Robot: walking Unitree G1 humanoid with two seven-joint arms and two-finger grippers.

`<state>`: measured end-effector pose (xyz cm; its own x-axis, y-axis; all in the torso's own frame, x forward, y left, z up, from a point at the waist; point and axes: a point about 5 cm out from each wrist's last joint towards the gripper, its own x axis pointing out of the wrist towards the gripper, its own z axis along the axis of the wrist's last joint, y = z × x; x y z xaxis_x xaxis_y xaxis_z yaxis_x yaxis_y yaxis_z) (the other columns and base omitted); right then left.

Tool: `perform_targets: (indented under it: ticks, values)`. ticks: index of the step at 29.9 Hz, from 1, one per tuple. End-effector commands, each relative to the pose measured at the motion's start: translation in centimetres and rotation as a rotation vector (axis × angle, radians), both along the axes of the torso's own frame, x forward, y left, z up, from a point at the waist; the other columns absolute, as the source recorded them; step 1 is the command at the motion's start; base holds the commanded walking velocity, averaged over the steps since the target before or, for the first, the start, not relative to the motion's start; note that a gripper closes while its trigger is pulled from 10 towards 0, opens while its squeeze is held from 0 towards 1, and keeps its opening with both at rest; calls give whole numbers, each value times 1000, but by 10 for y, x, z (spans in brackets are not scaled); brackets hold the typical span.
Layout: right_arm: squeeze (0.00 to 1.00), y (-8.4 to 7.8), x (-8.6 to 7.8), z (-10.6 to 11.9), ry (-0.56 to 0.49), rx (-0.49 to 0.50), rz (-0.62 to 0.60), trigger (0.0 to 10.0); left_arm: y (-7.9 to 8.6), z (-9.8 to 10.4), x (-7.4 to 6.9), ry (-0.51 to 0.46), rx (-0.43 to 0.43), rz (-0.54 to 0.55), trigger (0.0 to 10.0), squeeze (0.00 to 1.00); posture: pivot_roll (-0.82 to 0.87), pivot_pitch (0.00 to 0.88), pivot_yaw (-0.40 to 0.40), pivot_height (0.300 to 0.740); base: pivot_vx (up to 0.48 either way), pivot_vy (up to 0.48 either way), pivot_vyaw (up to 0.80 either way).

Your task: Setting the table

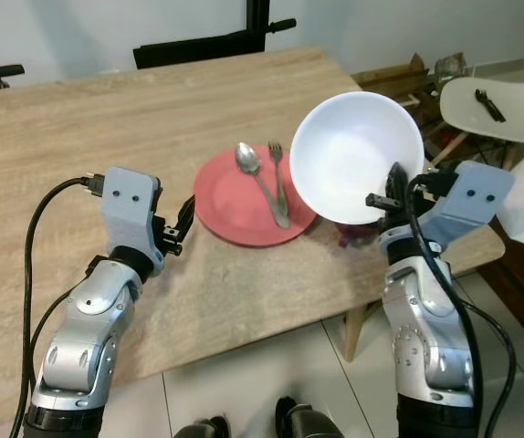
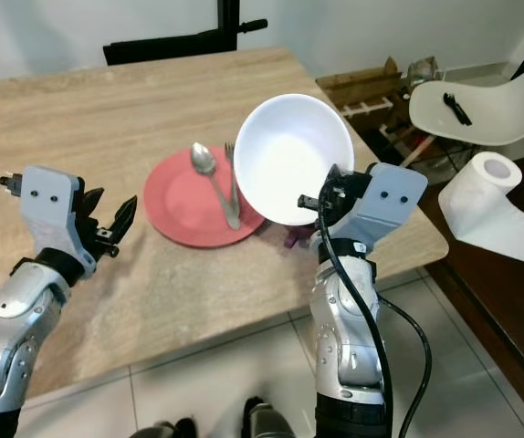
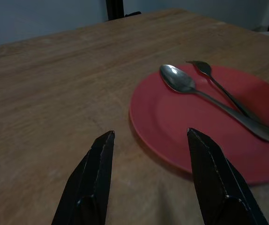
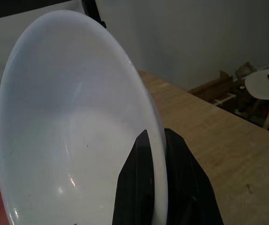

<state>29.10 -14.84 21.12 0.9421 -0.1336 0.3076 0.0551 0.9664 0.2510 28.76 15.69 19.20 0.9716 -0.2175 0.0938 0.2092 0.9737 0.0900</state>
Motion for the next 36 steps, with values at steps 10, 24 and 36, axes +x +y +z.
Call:
perform_targets:
  ticks: [10, 24, 36]
  values:
    - [0, 1, -1, -4, 9, 2, -4, 10000, -1, -4, 1, 12, 8, 0, 10000, 0, -98, 100, 55, 740, -340, 0, 0]
    - [0, 2, -1, -5, 13, 4, -4, 10000, -2, -3, 1, 10, 11, -3, 10000, 0, -97, 102, 58, 740, -337, 0, 0]
    - [0, 3, -1, -6, 17, 6, 4, 10000, -2, -3, 3, 19, 18, -4, 10000, 0, -96, 101, 62, 740, -111, 0, 0]
